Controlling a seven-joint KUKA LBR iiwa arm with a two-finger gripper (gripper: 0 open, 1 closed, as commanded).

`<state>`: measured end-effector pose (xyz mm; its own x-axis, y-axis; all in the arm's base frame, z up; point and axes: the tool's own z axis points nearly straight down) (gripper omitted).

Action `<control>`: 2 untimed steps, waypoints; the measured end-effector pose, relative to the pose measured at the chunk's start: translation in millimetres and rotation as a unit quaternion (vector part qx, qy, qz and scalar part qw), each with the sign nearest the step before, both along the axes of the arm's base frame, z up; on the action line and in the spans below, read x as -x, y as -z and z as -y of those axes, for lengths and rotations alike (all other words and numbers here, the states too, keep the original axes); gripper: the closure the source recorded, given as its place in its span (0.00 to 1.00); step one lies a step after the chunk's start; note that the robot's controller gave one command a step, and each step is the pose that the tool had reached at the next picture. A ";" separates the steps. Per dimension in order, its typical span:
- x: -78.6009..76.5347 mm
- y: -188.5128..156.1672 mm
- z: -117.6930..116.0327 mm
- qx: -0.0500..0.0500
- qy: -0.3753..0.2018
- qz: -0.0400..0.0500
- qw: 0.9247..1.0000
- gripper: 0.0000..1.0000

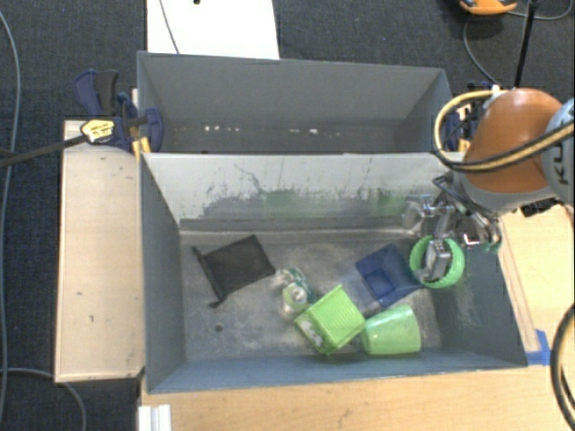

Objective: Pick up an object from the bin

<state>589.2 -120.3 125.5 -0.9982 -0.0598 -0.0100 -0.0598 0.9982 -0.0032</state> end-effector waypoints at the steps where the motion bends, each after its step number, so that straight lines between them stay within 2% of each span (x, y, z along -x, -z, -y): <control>1: 11.0 48.9 -20.4 -0.001 -0.100 -0.002 0.995 0.00; 2: 11.5 53.7 -49.9 0.001 -0.161 0.000 0.987 1.00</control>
Offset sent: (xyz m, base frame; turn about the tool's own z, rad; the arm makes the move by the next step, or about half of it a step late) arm -0.0121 0.0496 -0.0545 -0.3231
